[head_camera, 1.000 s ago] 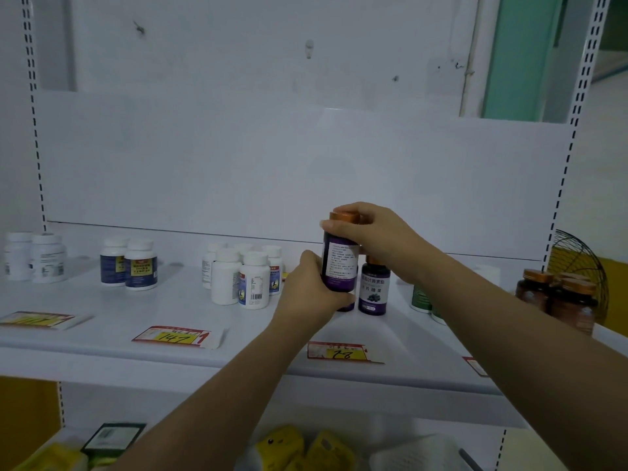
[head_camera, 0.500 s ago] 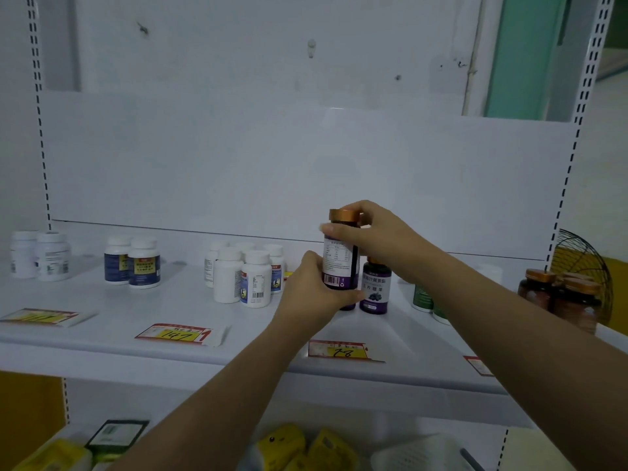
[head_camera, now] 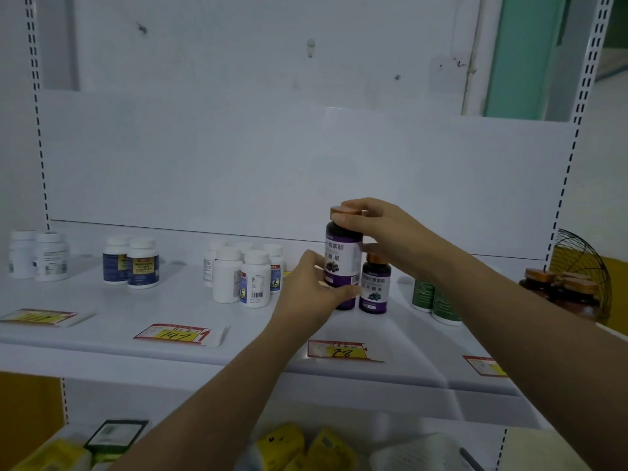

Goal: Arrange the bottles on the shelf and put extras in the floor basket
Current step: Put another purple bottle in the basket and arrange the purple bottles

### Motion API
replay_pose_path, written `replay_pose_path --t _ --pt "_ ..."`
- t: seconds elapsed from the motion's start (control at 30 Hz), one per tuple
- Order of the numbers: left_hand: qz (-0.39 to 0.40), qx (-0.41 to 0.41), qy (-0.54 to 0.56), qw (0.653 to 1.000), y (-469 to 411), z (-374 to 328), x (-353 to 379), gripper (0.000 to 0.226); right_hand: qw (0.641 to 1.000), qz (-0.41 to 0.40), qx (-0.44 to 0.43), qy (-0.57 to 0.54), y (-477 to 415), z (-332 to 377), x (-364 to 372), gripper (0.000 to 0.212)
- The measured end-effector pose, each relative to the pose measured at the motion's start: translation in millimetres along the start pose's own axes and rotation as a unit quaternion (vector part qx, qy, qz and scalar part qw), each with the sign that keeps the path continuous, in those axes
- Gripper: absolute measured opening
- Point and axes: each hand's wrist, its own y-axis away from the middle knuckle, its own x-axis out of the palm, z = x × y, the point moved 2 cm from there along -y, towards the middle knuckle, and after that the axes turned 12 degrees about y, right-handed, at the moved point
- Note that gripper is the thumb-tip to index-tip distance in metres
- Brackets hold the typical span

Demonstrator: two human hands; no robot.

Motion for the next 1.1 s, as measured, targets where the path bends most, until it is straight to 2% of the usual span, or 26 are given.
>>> replay_pose_path --t 0.07,0.17,0.23,0.3,0.4,0.47,0.57,0.67,0.77,0.87,0.97,1.03,1.1 --pt "-0.034 0.019 -0.024 0.999 -1 1 1 0.048 1.0 -0.016 -0.012 0.014 0 1 0 0.029" --pt "-0.073 0.041 -0.074 0.994 -2 1 2 0.053 0.998 -0.023 -0.019 0.055 0 3 2 0.031" --pt "-0.082 0.038 -0.11 0.99 -5 2 0 0.058 0.997 -0.014 -0.026 0.073 0 4 6 0.022" --pt "-0.063 0.026 -0.1 0.993 -8 6 -3 0.062 0.997 -0.012 -0.027 0.07 1 3 9 0.017" --pt "0.035 0.017 -0.01 0.999 -7 8 -8 0.067 0.997 -0.009 -0.028 0.067 3 4 7 0.025" --pt "0.073 0.019 0.01 0.997 -8 8 -12 0.064 0.997 0.004 -0.028 0.068 6 3 6 0.028" --pt "0.043 0.038 0.005 0.998 -18 10 -22 0.056 0.991 0.009 -0.052 0.119 10 1 8 0.036" --pt "-0.009 0.088 -0.003 0.996 -26 10 -29 0.057 0.98 -0.001 -0.124 0.153 19 0 17 0.037" --pt "-0.06 0.151 -0.012 0.987 -28 4 -33 0.051 0.957 -0.024 -0.194 0.214 25 -2 24 0.047" --pt "-0.06 0.172 -0.016 0.983 -29 -1 -33 0.052 0.95 -0.049 -0.213 0.223 27 0 24 0.048" --pt "-0.009 0.134 -0.002 0.991 -29 -6 -31 0.053 0.97 -0.073 -0.178 0.148 23 8 15 0.038" --pt "0.051 0.074 0.042 0.995 -28 -12 -30 0.051 0.986 -0.1 -0.118 0.067 14 15 6 0.038" --pt "0.091 0.019 0.083 0.992 -27 -19 -31 0.048 0.989 -0.136 -0.046 0.035 2 18 -1 0.036"
